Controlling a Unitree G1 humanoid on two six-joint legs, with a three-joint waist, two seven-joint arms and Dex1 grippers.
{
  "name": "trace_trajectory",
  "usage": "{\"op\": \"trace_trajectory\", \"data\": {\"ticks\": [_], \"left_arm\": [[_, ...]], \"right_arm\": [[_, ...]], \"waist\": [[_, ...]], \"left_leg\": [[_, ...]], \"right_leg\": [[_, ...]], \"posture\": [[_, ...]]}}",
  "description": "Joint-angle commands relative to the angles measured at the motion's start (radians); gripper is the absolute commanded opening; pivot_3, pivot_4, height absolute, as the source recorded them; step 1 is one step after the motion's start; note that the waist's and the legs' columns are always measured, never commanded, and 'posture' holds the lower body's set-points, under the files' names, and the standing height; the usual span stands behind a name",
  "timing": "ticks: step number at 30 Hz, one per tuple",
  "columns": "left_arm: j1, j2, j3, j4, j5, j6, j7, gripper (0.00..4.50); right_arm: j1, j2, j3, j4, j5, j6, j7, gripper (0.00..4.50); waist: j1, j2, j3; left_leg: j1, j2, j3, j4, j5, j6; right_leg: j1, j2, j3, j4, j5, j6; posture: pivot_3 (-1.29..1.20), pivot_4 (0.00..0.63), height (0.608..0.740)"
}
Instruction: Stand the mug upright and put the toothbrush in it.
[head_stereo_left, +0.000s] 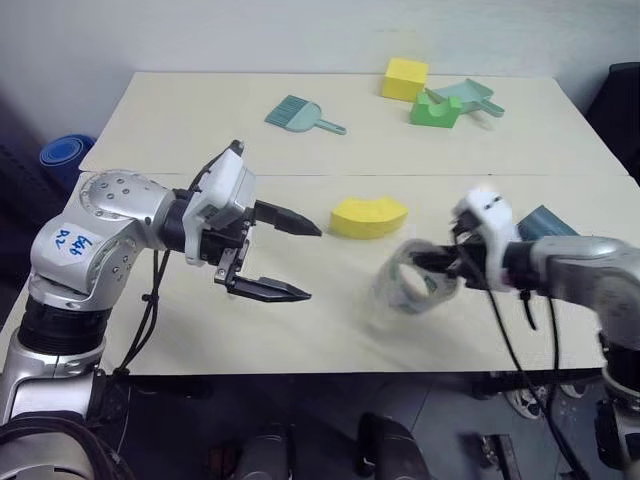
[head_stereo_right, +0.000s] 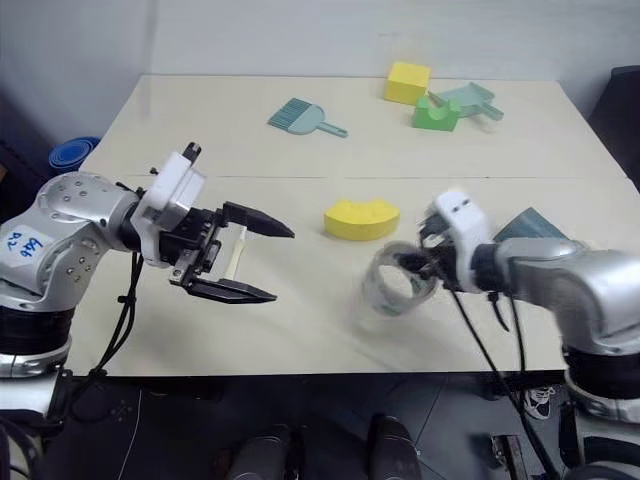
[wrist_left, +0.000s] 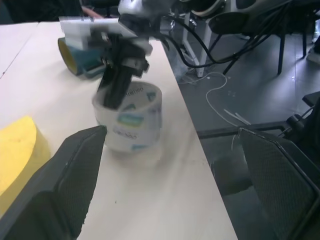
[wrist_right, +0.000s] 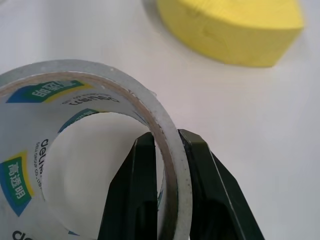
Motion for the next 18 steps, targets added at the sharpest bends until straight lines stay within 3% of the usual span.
{"op": "trace_trajectory", "data": {"ticks": [1,5,8,12,18], "left_arm": [[-0.01,-0.035,-0.002,-0.013,-0.03,0.009,0.008,4.5],[-0.015,-0.064,-0.028,0.045,0.018,-0.042,-0.004,4.5],[-0.027,-0.088,-0.031,0.066,0.016,-0.051,-0.008,4.5],[-0.037,-0.119,-0.035,0.068,0.016,-0.057,-0.004,4.5],[-0.053,-0.135,-0.029,0.048,0.012,-0.037,0.026,4.5]], "right_arm": [[0.012,-0.167,-0.322,0.01,0.099,0.11,0.06,0.31],[0.359,-0.39,-0.602,0.138,-0.061,0.037,0.18,0.31],[0.553,-0.422,-0.707,0.279,-0.173,-0.081,0.217,0.31],[0.605,-0.404,-0.677,0.472,-0.293,-0.263,0.154,0.31],[0.431,-0.34,-0.465,0.756,-0.406,-0.505,0.018,0.31]], "waist": [[0.008,0.0,0.0],[0.014,-0.001,0.0],[0.008,-0.001,0.0],[-0.006,-0.001,-0.001],[-0.03,0.0,-0.001]], "left_leg": [[-0.001,0.0,-0.001,0.001,0.0,0.0],[0.001,0.0,-0.001,-0.002,0.0,0.001],[0.002,0.0,0.001,-0.001,0.0,0.001],[0.003,-0.001,0.006,0.0,0.001,0.003],[0.005,0.0,0.007,-0.002,0.001,0.002]], "right_leg": [[0.0,0.0,0.0,0.0,0.0,0.0],[0.001,0.0,0.0,-0.002,0.0,0.0],[0.002,0.0,0.002,-0.003,0.0,0.0],[0.004,0.0,0.006,-0.007,0.0,0.0],[0.003,0.001,0.007,-0.005,0.0,0.0]], "posture": [[0.0,0.15,0.74],[0.0,0.15,0.74],[0.0,0.15,0.74],[0.0,0.15,0.74],[0.0,0.15,0.74]]}}
